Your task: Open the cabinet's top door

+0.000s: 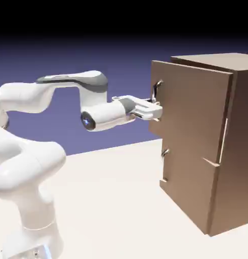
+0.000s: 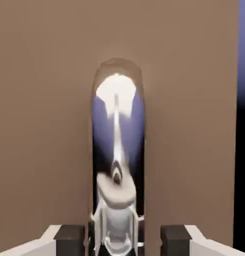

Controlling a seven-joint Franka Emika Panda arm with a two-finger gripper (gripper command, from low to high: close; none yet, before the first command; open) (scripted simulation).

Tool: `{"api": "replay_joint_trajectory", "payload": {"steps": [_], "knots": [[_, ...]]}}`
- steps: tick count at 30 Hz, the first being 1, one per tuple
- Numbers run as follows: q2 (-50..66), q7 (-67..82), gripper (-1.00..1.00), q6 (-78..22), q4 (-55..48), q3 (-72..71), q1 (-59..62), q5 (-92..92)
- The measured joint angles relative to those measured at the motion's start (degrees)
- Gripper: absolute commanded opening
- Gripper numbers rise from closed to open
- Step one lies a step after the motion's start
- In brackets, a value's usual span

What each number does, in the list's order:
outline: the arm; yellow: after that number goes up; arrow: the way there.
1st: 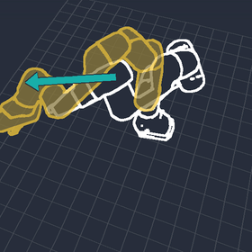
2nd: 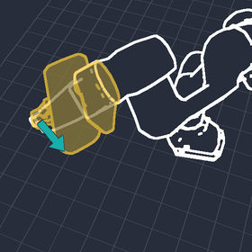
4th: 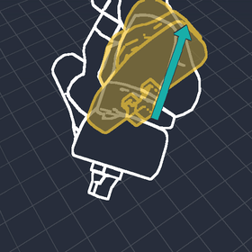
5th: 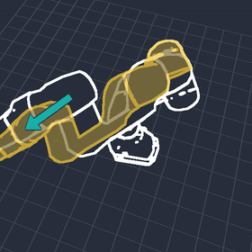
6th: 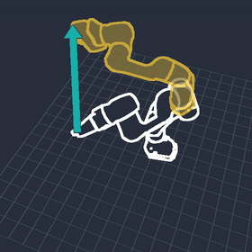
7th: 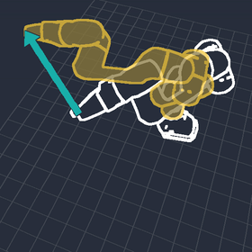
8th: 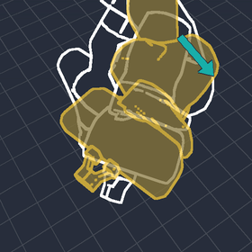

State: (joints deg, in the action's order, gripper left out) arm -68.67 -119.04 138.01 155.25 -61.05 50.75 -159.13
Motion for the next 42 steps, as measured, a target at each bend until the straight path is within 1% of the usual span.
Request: {"api": "replay_joint_trajectory", "payload": {"steps": [9,12,15,21,28,35,42], "knots": [[17.77,22.41,-1.00,11.65,-5.62,9.25,-9.98,-5.05],[22.54,29.88,-1.00,13.96,-6.42,14.35,-15.24,-6.73],[25.13,34.94,-1.00,14.06,-5.41,20.52,-21.43,-6.83],[21.16,27.75,-1.00,9.00,2.04,31.40,-30.59,7.41],[15.28,19.60,-1.00,2.25,9.25,42.83,-36.36,24.95],[10.39,13.11,-1.00,-5.87,14.05,53.84,-37.39,42.08],[8.57,8.91,-1.00,-16.38,15.80,65.46,-35.00,59.52]]}}
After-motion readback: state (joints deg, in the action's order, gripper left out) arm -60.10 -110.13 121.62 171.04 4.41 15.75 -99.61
